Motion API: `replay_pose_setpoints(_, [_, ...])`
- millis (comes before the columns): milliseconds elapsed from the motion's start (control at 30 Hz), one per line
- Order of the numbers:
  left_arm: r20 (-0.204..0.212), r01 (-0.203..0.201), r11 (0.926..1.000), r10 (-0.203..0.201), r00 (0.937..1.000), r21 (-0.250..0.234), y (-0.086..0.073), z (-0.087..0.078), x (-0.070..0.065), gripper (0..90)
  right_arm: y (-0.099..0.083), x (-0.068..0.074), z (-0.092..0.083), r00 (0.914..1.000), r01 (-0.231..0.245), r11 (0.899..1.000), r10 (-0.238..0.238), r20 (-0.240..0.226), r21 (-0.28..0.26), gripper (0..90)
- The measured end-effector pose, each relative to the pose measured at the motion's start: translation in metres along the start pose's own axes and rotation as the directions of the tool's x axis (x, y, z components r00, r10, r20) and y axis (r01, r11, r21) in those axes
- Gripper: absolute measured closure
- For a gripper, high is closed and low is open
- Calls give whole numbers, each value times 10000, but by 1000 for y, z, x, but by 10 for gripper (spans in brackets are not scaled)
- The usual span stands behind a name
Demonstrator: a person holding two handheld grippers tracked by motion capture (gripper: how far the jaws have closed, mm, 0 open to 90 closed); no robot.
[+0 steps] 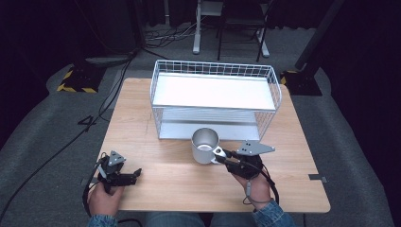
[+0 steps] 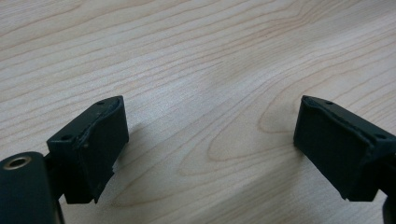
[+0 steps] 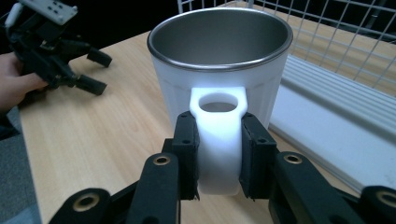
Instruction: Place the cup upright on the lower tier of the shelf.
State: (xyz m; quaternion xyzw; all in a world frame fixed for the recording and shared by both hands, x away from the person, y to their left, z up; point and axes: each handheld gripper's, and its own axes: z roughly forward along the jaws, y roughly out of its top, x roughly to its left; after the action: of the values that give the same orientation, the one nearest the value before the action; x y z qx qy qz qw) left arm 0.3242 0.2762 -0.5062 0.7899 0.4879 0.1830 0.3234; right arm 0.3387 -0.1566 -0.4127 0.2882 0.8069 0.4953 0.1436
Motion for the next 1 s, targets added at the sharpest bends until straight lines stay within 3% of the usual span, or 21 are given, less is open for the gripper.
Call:
replay_pose_setpoints(300, [-3,16,10000,-16,10000,-6,0,0,0,105,11,-23,11,9969,-475,9984,492,611,-291,715])
replay_pose_setpoints(400, [-11,51,10000,-52,10000,-15,0,0,0,105,16,-34,16,9915,-666,9968,710,1088,-436,715])
replay_pose_setpoints(700, [-8,26,10000,-26,10000,-3,0,0,0,105,15,-52,24,9769,-961,9937,1053,1857,-580,716])
replay_pose_setpoints(767, [-1,-2,10000,2,10000,0,0,0,0,105,15,-59,27,9707,-980,9931,1097,2137,-644,716])
replay_pose_setpoints(1000, [-12,-59,10000,59,10000,18,0,0,0,105,13,-74,35,9609,-769,9941,944,2602,-767,715])
